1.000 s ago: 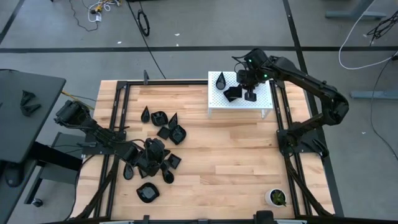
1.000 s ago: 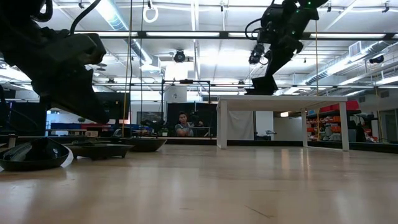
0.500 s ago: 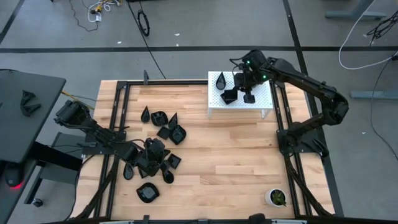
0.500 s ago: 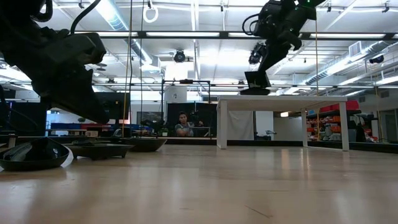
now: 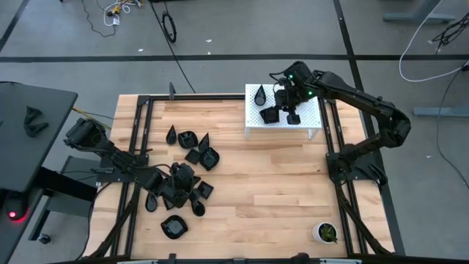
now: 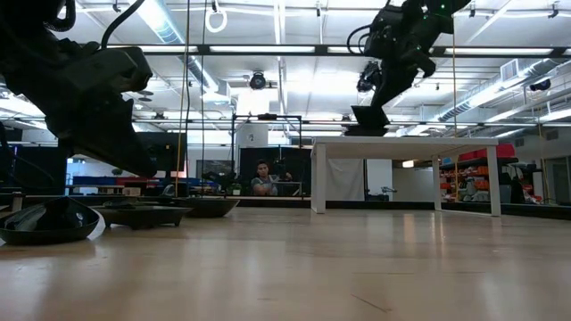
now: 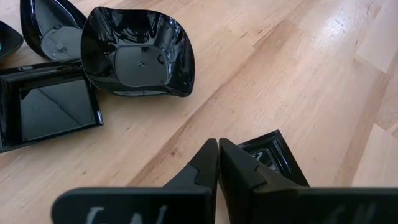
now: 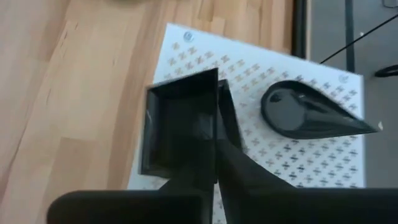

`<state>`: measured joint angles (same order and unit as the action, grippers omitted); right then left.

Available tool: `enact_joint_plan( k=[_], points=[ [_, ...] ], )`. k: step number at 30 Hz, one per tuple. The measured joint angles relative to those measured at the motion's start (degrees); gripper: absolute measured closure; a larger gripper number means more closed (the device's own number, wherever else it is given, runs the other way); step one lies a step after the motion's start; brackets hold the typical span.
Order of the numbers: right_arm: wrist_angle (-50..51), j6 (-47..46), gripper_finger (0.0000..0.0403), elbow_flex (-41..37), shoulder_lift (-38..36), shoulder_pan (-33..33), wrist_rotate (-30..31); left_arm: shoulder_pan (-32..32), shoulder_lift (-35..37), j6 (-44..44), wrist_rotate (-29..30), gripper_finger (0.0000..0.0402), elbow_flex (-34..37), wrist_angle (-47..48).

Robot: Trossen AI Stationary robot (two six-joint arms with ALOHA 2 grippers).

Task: Pick & Place Mini shaped plates
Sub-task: Stack the black square plate on the black square plate on the shelf

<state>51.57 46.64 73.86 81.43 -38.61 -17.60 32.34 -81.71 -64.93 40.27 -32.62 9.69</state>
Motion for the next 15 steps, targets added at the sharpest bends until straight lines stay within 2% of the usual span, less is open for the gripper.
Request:
enact_joint_plan(
  k=[5,11,15],
  points=[
    [-3.8,-0.6,0.0356,-2.1,0.0,0.0,1.2,0.0,0.0,0.0,0.0,0.0383,0.0,0.0],
    [-7.5,-2.5,0.0299,-1.7,-0.2,0.0,2.8,0.0,0.0,0.0,0.0,0.0383,0.0,0.0],
    [-8.0,-13.2,0.0266,0.2,-1.4,1.4,3.1,0.0,0.0,0.0,0.0,0.0383,0.0,0.0]
  ],
)
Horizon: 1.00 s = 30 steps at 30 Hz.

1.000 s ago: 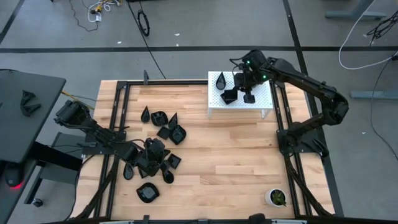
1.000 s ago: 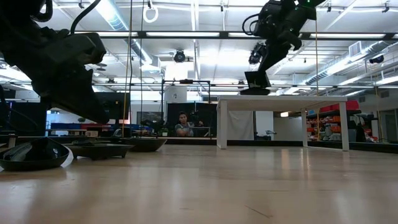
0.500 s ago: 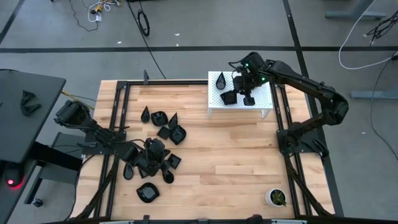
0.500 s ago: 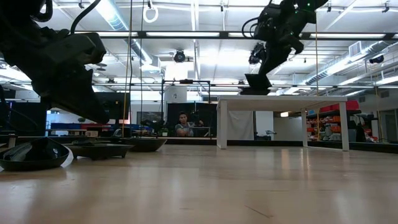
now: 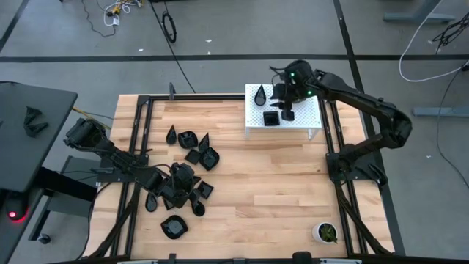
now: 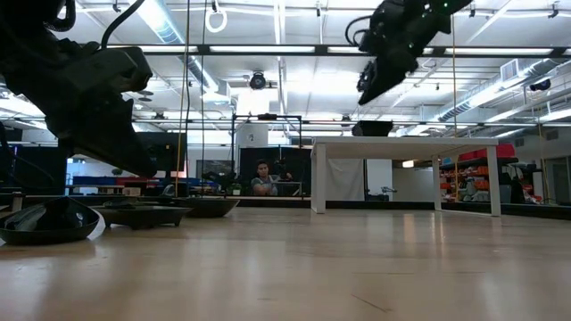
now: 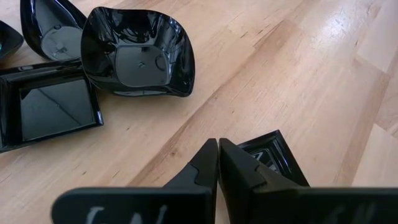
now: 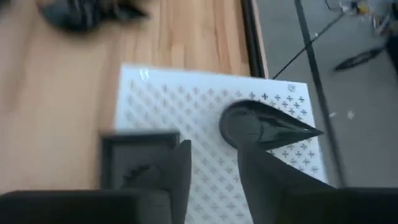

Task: Pick & Place Mini shaped plates
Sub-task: Stack the black square plate on the black square plate on the shelf

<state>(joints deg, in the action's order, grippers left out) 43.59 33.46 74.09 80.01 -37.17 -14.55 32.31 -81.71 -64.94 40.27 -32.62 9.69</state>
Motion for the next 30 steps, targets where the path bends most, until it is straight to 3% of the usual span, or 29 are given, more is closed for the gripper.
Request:
enact_joint_plan(
  k=[2,5,10,12,19,30],
  points=[
    [0.0,-5.3,0.0258,0.3,-0.6,2.4,0.0,0.0,0.0,0.1,0.0,0.0383,0.0,0.0],
    [3.8,-5.1,0.0251,0.3,-1.0,8.3,1.3,0.0,0.0,0.1,0.0,0.0383,0.0,0.0],
    [4.9,-5.4,0.0235,-2.5,-0.4,17.2,13.4,0.0,0.0,0.1,0.0,0.0383,0.0,0.0],
    [2.8,-5.4,0.0225,-4.6,-0.4,18.9,15.5,0.0,0.0,0.1,0.0,0.0383,0.0,0.0],
    [-0.7,-5.9,0.0222,-10.4,-0.4,19.0,22.9,0.0,0.0,0.9,0.1,0.0383,0.0,0.0],
    [-3.6,-5.9,0.0279,-11.7,-0.4,17.2,23.1,0.0,0.0,1.6,0.5,0.0383,0.0,0.0]
  ],
)
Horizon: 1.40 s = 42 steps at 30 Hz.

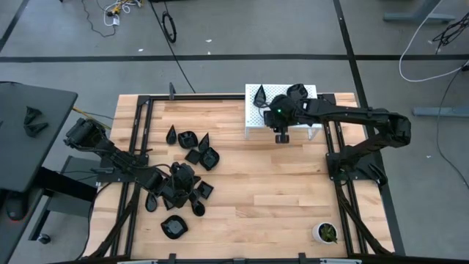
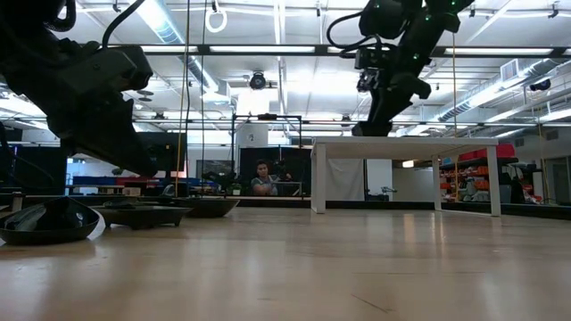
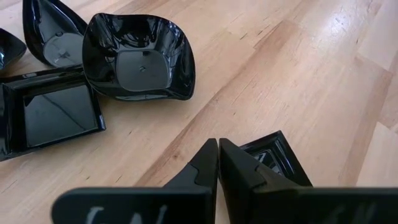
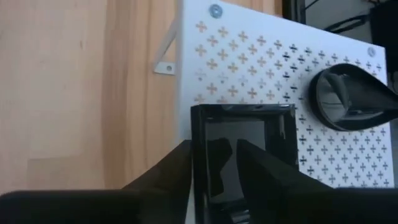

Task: Pick & Place Mini shaped plates
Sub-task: Stack the black square plate on the black square plate on the shelf

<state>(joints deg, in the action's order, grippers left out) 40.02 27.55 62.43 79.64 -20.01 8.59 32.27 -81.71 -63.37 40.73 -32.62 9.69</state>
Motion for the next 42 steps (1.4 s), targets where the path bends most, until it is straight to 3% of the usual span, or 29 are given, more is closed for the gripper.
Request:
enact_joint_plan(
  k=[9,16,35,42],
  points=[
    [1.1,0.4,0.0344,0.0,-0.5,-3.6,0.0,0.0,0.0,0.0,0.0,0.0383,0.0,0.0],
    [4.1,-0.1,0.0365,0.0,-1.6,-6.8,0.0,0.0,0.0,0.0,0.0,0.0383,0.0,0.0],
    [7.7,1.8,0.0366,0.0,-6.9,-7.3,-1.7,0.0,0.0,0.0,0.0,0.0383,0.0,0.0],
    [7.7,1.4,0.0328,0.0,-7.3,-7.1,-2.2,0.0,0.0,0.0,0.0,0.0383,0.0,0.0]
  ],
)
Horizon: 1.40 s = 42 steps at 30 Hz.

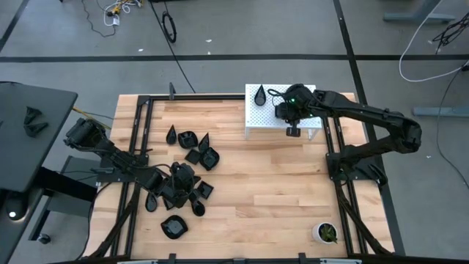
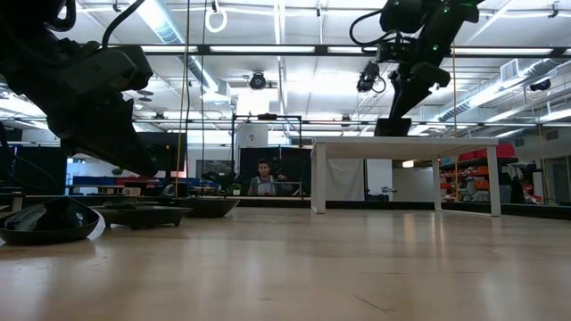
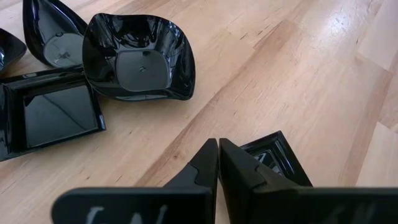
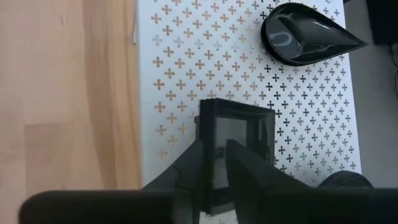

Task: Pick & Place Mini shaped plates
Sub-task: Stack the black square plate on the black square plate on the shelf

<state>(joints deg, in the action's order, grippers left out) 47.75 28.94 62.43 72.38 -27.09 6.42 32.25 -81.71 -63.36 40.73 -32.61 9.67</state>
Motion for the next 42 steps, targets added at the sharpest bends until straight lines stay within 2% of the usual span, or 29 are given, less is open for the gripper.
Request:
enact_joint_plan(
  k=[9,15,20,24,29,35,42],
  points=[
    [-0.4,-0.6,0.0251,0.0,0.0,0.1,0.6,0.0,0.0,0.0,0.0,0.0383,0.0,0.0],
    [-1.5,-5.6,0.0244,0.0,-0.2,5.3,0.3,0.0,0.0,0.0,0.2,0.0383,0.0,0.0],
    [-1.9,-13.2,0.026,0.0,-0.2,13.5,-2.2,0.0,0.0,0.0,0.2,0.0383,0.0,0.0],
    [4.8,-14.0,0.0284,0.0,-0.2,16.1,-2.5,0.0,0.0,0.0,0.2,0.0383,0.0,0.0],
    [6.8,-17.1,0.0332,0.0,-0.2,13.1,1.7,0.0,0.0,0.0,0.2,0.0383,0.0,0.0],
    [6.8,-17.4,0.0394,0.0,0.1,7.5,2.1,0.0,0.0,0.2,0.4,0.0383,0.0,0.0],
    [7.5,-17.3,0.0392,0.0,0.1,3.8,1.6,0.0,0.0,0.1,0.4,0.0383,0.0,0.0]
  ],
)
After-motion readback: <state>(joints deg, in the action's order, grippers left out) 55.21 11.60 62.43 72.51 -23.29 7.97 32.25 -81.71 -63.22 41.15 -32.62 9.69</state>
